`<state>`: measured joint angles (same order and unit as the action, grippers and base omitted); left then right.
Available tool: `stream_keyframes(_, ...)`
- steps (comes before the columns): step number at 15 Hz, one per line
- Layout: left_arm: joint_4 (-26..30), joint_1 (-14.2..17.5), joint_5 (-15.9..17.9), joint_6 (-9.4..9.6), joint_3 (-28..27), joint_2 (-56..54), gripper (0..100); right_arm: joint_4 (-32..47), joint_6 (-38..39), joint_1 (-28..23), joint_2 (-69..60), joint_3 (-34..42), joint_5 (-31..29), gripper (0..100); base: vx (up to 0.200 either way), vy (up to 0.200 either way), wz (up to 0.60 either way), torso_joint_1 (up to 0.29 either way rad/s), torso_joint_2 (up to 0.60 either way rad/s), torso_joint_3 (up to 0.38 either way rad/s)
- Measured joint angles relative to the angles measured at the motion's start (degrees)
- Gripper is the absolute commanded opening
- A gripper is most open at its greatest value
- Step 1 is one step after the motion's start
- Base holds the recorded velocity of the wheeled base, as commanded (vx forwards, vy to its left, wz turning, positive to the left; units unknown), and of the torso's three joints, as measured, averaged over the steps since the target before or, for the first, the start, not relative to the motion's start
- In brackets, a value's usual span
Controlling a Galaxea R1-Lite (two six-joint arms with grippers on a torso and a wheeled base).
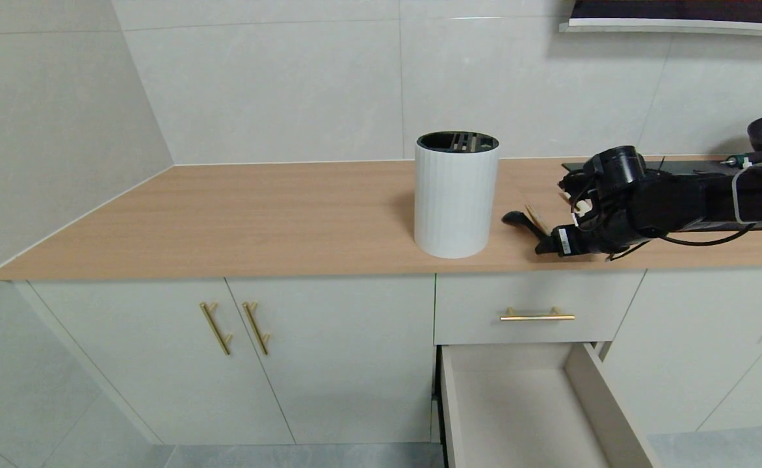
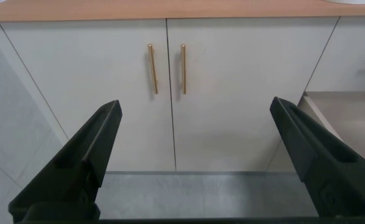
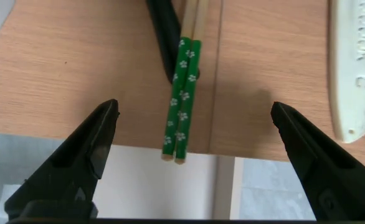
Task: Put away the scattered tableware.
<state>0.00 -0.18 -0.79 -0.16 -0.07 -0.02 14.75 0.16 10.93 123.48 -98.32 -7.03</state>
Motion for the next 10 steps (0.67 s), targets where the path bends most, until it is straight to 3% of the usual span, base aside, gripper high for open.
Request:
stream_keyframes(1,0.0,0.0,0.0,0.0,0.0,0.0,100,0.0,0.0,0.0,0.1,0.0,0.1,0,0.0,0.0,0.0,0.0,0.0,0.0)
stream_keyframes(10,0.0,0.0,0.0,0.0,0.0,0.0,100,0.0,0.2,0.0,0.3,0.0,0.2,0,0.0,0.0,0.0,0.0,0.0,0.0)
